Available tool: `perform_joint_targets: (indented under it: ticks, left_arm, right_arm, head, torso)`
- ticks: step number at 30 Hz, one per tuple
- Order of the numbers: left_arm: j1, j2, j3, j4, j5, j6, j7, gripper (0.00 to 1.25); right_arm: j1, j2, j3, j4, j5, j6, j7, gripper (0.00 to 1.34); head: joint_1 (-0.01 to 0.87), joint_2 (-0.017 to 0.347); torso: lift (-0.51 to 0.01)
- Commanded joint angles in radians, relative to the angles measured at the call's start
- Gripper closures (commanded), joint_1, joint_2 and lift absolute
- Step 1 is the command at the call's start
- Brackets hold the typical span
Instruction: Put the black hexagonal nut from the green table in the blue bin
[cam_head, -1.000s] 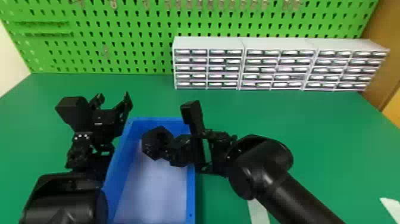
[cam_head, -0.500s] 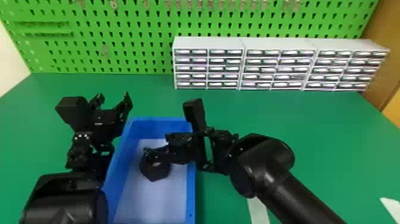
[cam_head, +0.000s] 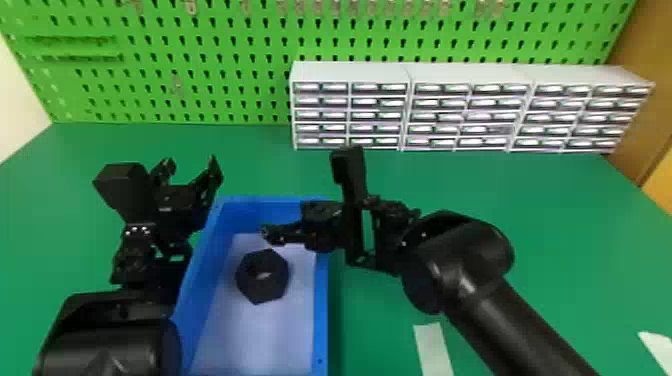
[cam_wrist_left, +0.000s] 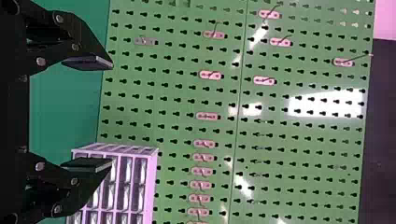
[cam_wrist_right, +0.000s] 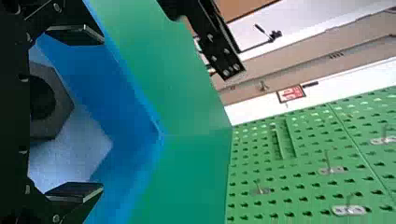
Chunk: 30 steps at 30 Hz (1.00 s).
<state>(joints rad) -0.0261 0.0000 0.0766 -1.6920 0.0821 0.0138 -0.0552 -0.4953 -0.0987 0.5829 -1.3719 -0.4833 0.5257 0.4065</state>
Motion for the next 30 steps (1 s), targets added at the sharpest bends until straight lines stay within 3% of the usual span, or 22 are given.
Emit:
perform_joint_targets:
  ticks: [1,30]
  left_arm:
    - [0.0,-0.003,-0.001,0.0,0.001,0.0,-0.002,0.51]
    - [0.009,-0.003,0.003,0.0,0.001,0.0,0.0,0.51]
  right_arm:
    - [0.006,0.001,-0.038,-0.013,0.022,-0.016,0.0,0.18]
    - [0.093,0.027,-0.37,-0.147,0.193,-0.072,-0.018,0.19]
  head:
    - [0.686,0.051]
    - [0.686,0.051]
  torso:
    - [-0.097]
    - [-0.097]
